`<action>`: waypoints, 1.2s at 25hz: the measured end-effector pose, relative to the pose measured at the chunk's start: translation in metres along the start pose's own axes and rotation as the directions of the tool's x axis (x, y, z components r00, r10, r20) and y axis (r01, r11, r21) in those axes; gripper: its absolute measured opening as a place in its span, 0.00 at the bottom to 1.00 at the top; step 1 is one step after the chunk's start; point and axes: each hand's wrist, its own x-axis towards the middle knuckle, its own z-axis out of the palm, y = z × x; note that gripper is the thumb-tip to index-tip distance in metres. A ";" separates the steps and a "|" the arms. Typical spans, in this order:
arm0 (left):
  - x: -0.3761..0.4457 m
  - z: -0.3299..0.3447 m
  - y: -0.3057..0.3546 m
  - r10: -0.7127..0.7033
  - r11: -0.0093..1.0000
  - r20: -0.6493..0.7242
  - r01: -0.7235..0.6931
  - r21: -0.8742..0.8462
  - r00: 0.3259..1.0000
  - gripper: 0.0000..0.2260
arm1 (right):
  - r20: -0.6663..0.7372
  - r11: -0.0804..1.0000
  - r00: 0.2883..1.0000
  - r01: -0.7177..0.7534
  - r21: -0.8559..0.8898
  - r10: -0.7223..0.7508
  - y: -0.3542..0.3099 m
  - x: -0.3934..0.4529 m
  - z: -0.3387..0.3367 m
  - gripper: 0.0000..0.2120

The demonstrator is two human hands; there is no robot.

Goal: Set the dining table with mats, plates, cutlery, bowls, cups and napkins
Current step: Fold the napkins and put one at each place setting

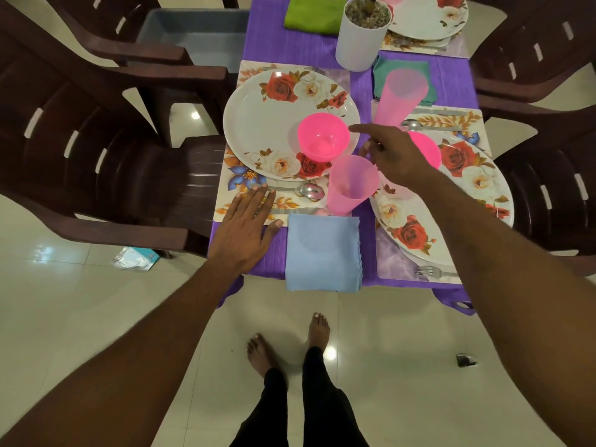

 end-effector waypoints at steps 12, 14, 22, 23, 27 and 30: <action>-0.005 0.001 0.002 0.102 0.993 -0.004 -0.102 -0.065 0.995 0.25 | 0.296 0.901 0.941 0.266 -0.342 -0.165 0.003 0.045 0.009 0.14; -0.004 0.001 0.002 0.097 0.993 0.004 -0.097 -0.072 0.995 0.25 | 0.280 0.902 0.947 0.252 -0.351 -0.155 0.008 0.039 0.005 0.14; -0.005 0.000 0.004 0.079 0.990 0.003 -0.078 -0.114 0.997 0.23 | -0.152 0.982 0.985 0.059 -0.179 -0.087 -0.007 -0.012 0.003 0.25; -0.005 0.000 0.004 0.081 0.991 -0.003 -0.081 -0.109 0.997 0.24 | -0.273 0.998 0.962 -0.023 -0.061 0.005 -0.013 -0.030 0.006 0.25; -0.006 0.000 0.003 0.105 0.992 -0.014 -0.106 -0.070 0.994 0.23 | -0.360 0.847 0.816 -0.265 0.461 0.451 -0.029 -0.108 0.048 0.27; -0.008 0.000 0.003 0.121 0.992 -0.011 -0.122 -0.020 0.993 0.23 | -0.219 0.770 0.840 -0.309 0.558 0.496 -0.038 -0.129 0.095 0.33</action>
